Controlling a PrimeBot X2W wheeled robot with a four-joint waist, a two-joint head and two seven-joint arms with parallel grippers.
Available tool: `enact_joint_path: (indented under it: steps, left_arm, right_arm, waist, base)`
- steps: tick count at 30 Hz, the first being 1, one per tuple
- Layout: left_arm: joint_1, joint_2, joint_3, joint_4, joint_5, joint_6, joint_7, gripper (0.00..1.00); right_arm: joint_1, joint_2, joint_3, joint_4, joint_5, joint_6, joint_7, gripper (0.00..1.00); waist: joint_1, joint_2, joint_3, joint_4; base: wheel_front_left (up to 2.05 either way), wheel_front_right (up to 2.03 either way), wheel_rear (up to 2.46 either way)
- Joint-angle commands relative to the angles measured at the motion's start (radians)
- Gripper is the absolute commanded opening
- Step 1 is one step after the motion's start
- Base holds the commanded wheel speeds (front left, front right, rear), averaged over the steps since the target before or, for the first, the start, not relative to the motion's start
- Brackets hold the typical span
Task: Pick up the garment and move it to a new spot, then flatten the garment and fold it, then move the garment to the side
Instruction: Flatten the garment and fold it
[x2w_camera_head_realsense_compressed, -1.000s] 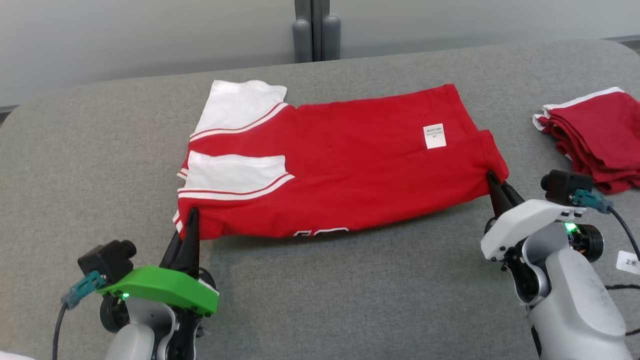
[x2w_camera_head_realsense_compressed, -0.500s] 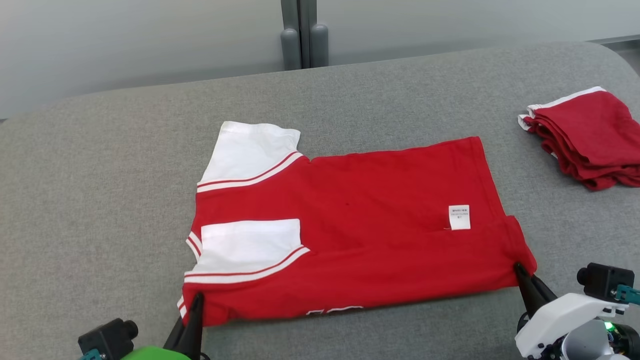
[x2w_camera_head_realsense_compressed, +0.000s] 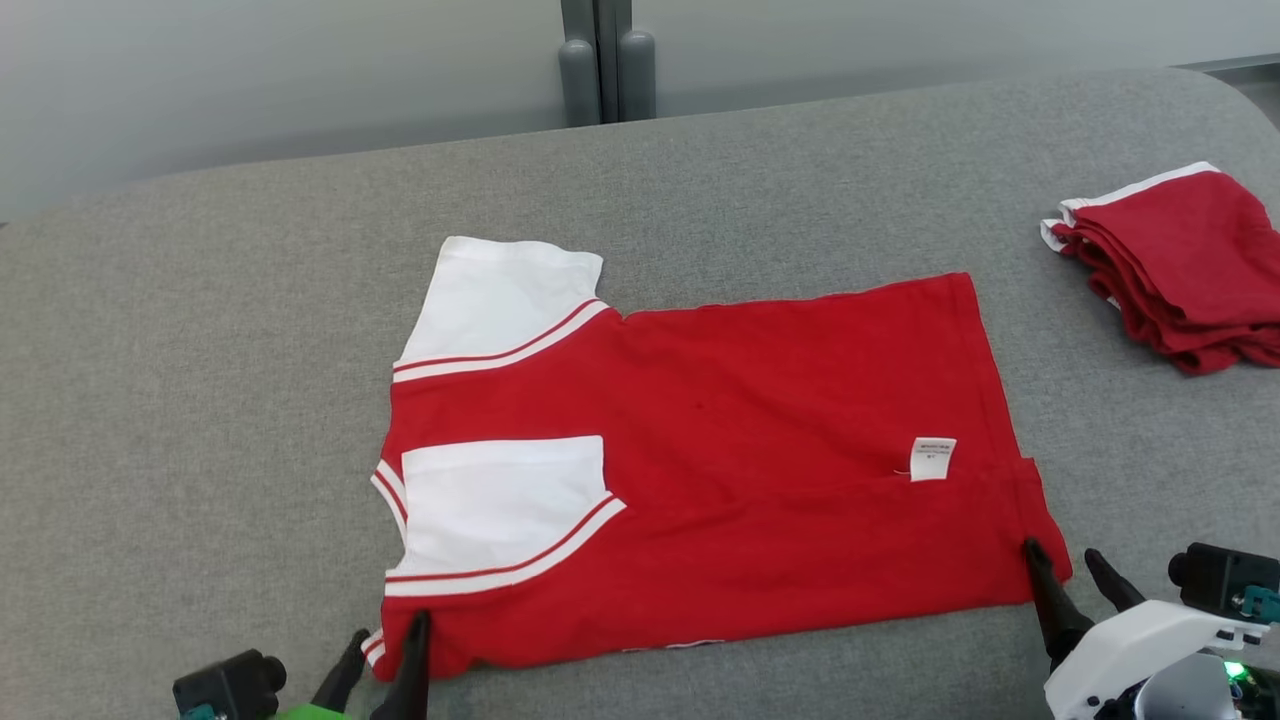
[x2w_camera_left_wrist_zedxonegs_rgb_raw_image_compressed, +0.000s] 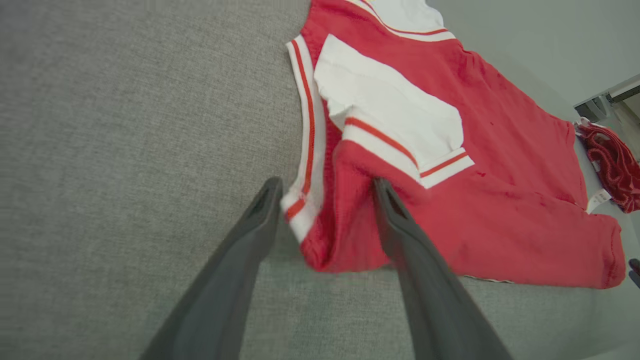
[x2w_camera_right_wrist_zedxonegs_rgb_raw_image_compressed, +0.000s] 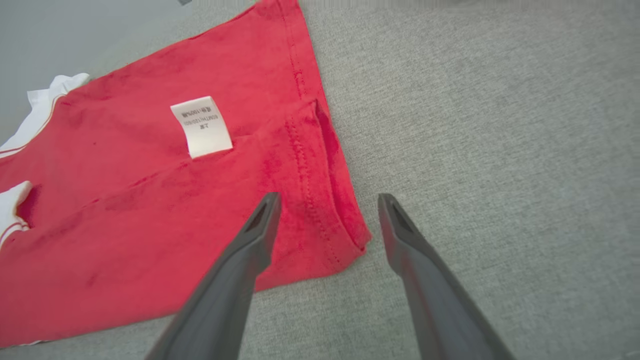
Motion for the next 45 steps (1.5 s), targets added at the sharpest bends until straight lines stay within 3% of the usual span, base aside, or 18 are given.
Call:
enact_joint_path:
  steps: [1, 8, 14, 20, 28, 36, 45]
  left_arm:
    - [-0.026, 0.015, 0.003, -0.008, 0.013, -0.006, 0.006, 1.00]
    - [-0.133, 0.102, -0.008, -0.064, 0.090, -0.020, 0.043, 1.00]
    - [-0.362, 0.177, -0.021, -0.090, 0.147, -0.064, 0.109, 1.00]
    - [-0.678, 0.253, -0.031, 0.015, 0.164, -0.127, 0.190, 1.00]
    - [-0.994, 0.346, -0.107, 0.237, 0.157, -0.161, 0.334, 1.00]
    - [-1.114, 0.384, -0.215, 0.373, 0.097, -0.166, 0.420, 1.00]
    - [-1.156, 0.406, -0.267, 0.473, 0.052, -0.166, 0.435, 1.00]
  right_arm:
    - [-0.012, -0.004, -0.009, -0.005, -0.012, -0.001, -0.006, 1.00]
    - [-0.058, -0.004, -0.053, -0.060, -0.068, -0.001, -0.007, 1.00]
    - [-0.165, -0.003, -0.039, -0.106, -0.135, -0.001, 0.017, 1.00]
    - [-0.300, -0.003, 0.026, -0.125, -0.175, -0.001, 0.044, 1.00]
    - [-0.441, -0.003, 0.125, -0.103, -0.187, -0.001, 0.046, 1.00]
    - [-0.520, -0.003, 0.171, -0.066, -0.189, -0.001, 0.014, 1.00]
    - [-0.557, -0.003, 0.208, -0.027, -0.171, -0.001, -0.021, 1.00]
  waist:
    - [0.0000, 0.0000, 0.000, 0.000]
    - [0.0000, 0.0000, 0.006, 0.004]
    - [0.0000, 0.0000, 0.038, -0.005]
    - [0.0000, 0.0000, 0.118, -0.039]
    - [0.0000, 0.0000, 0.256, -0.120]
    - [0.0000, 0.0000, 0.343, -0.180]
    - [0.0000, 0.0000, 0.395, -0.213]
  base:
    - [0.00, 0.00, 0.00]
    - [0.00, 0.00, 0.00]
    - [0.00, 0.00, 0.00]
    - [0.00, 0.00, 0.00]
    - [0.00, 0.00, 0.00]
    - [0.00, 0.00, 0.00]
    - [0.00, 0.00, 0.00]
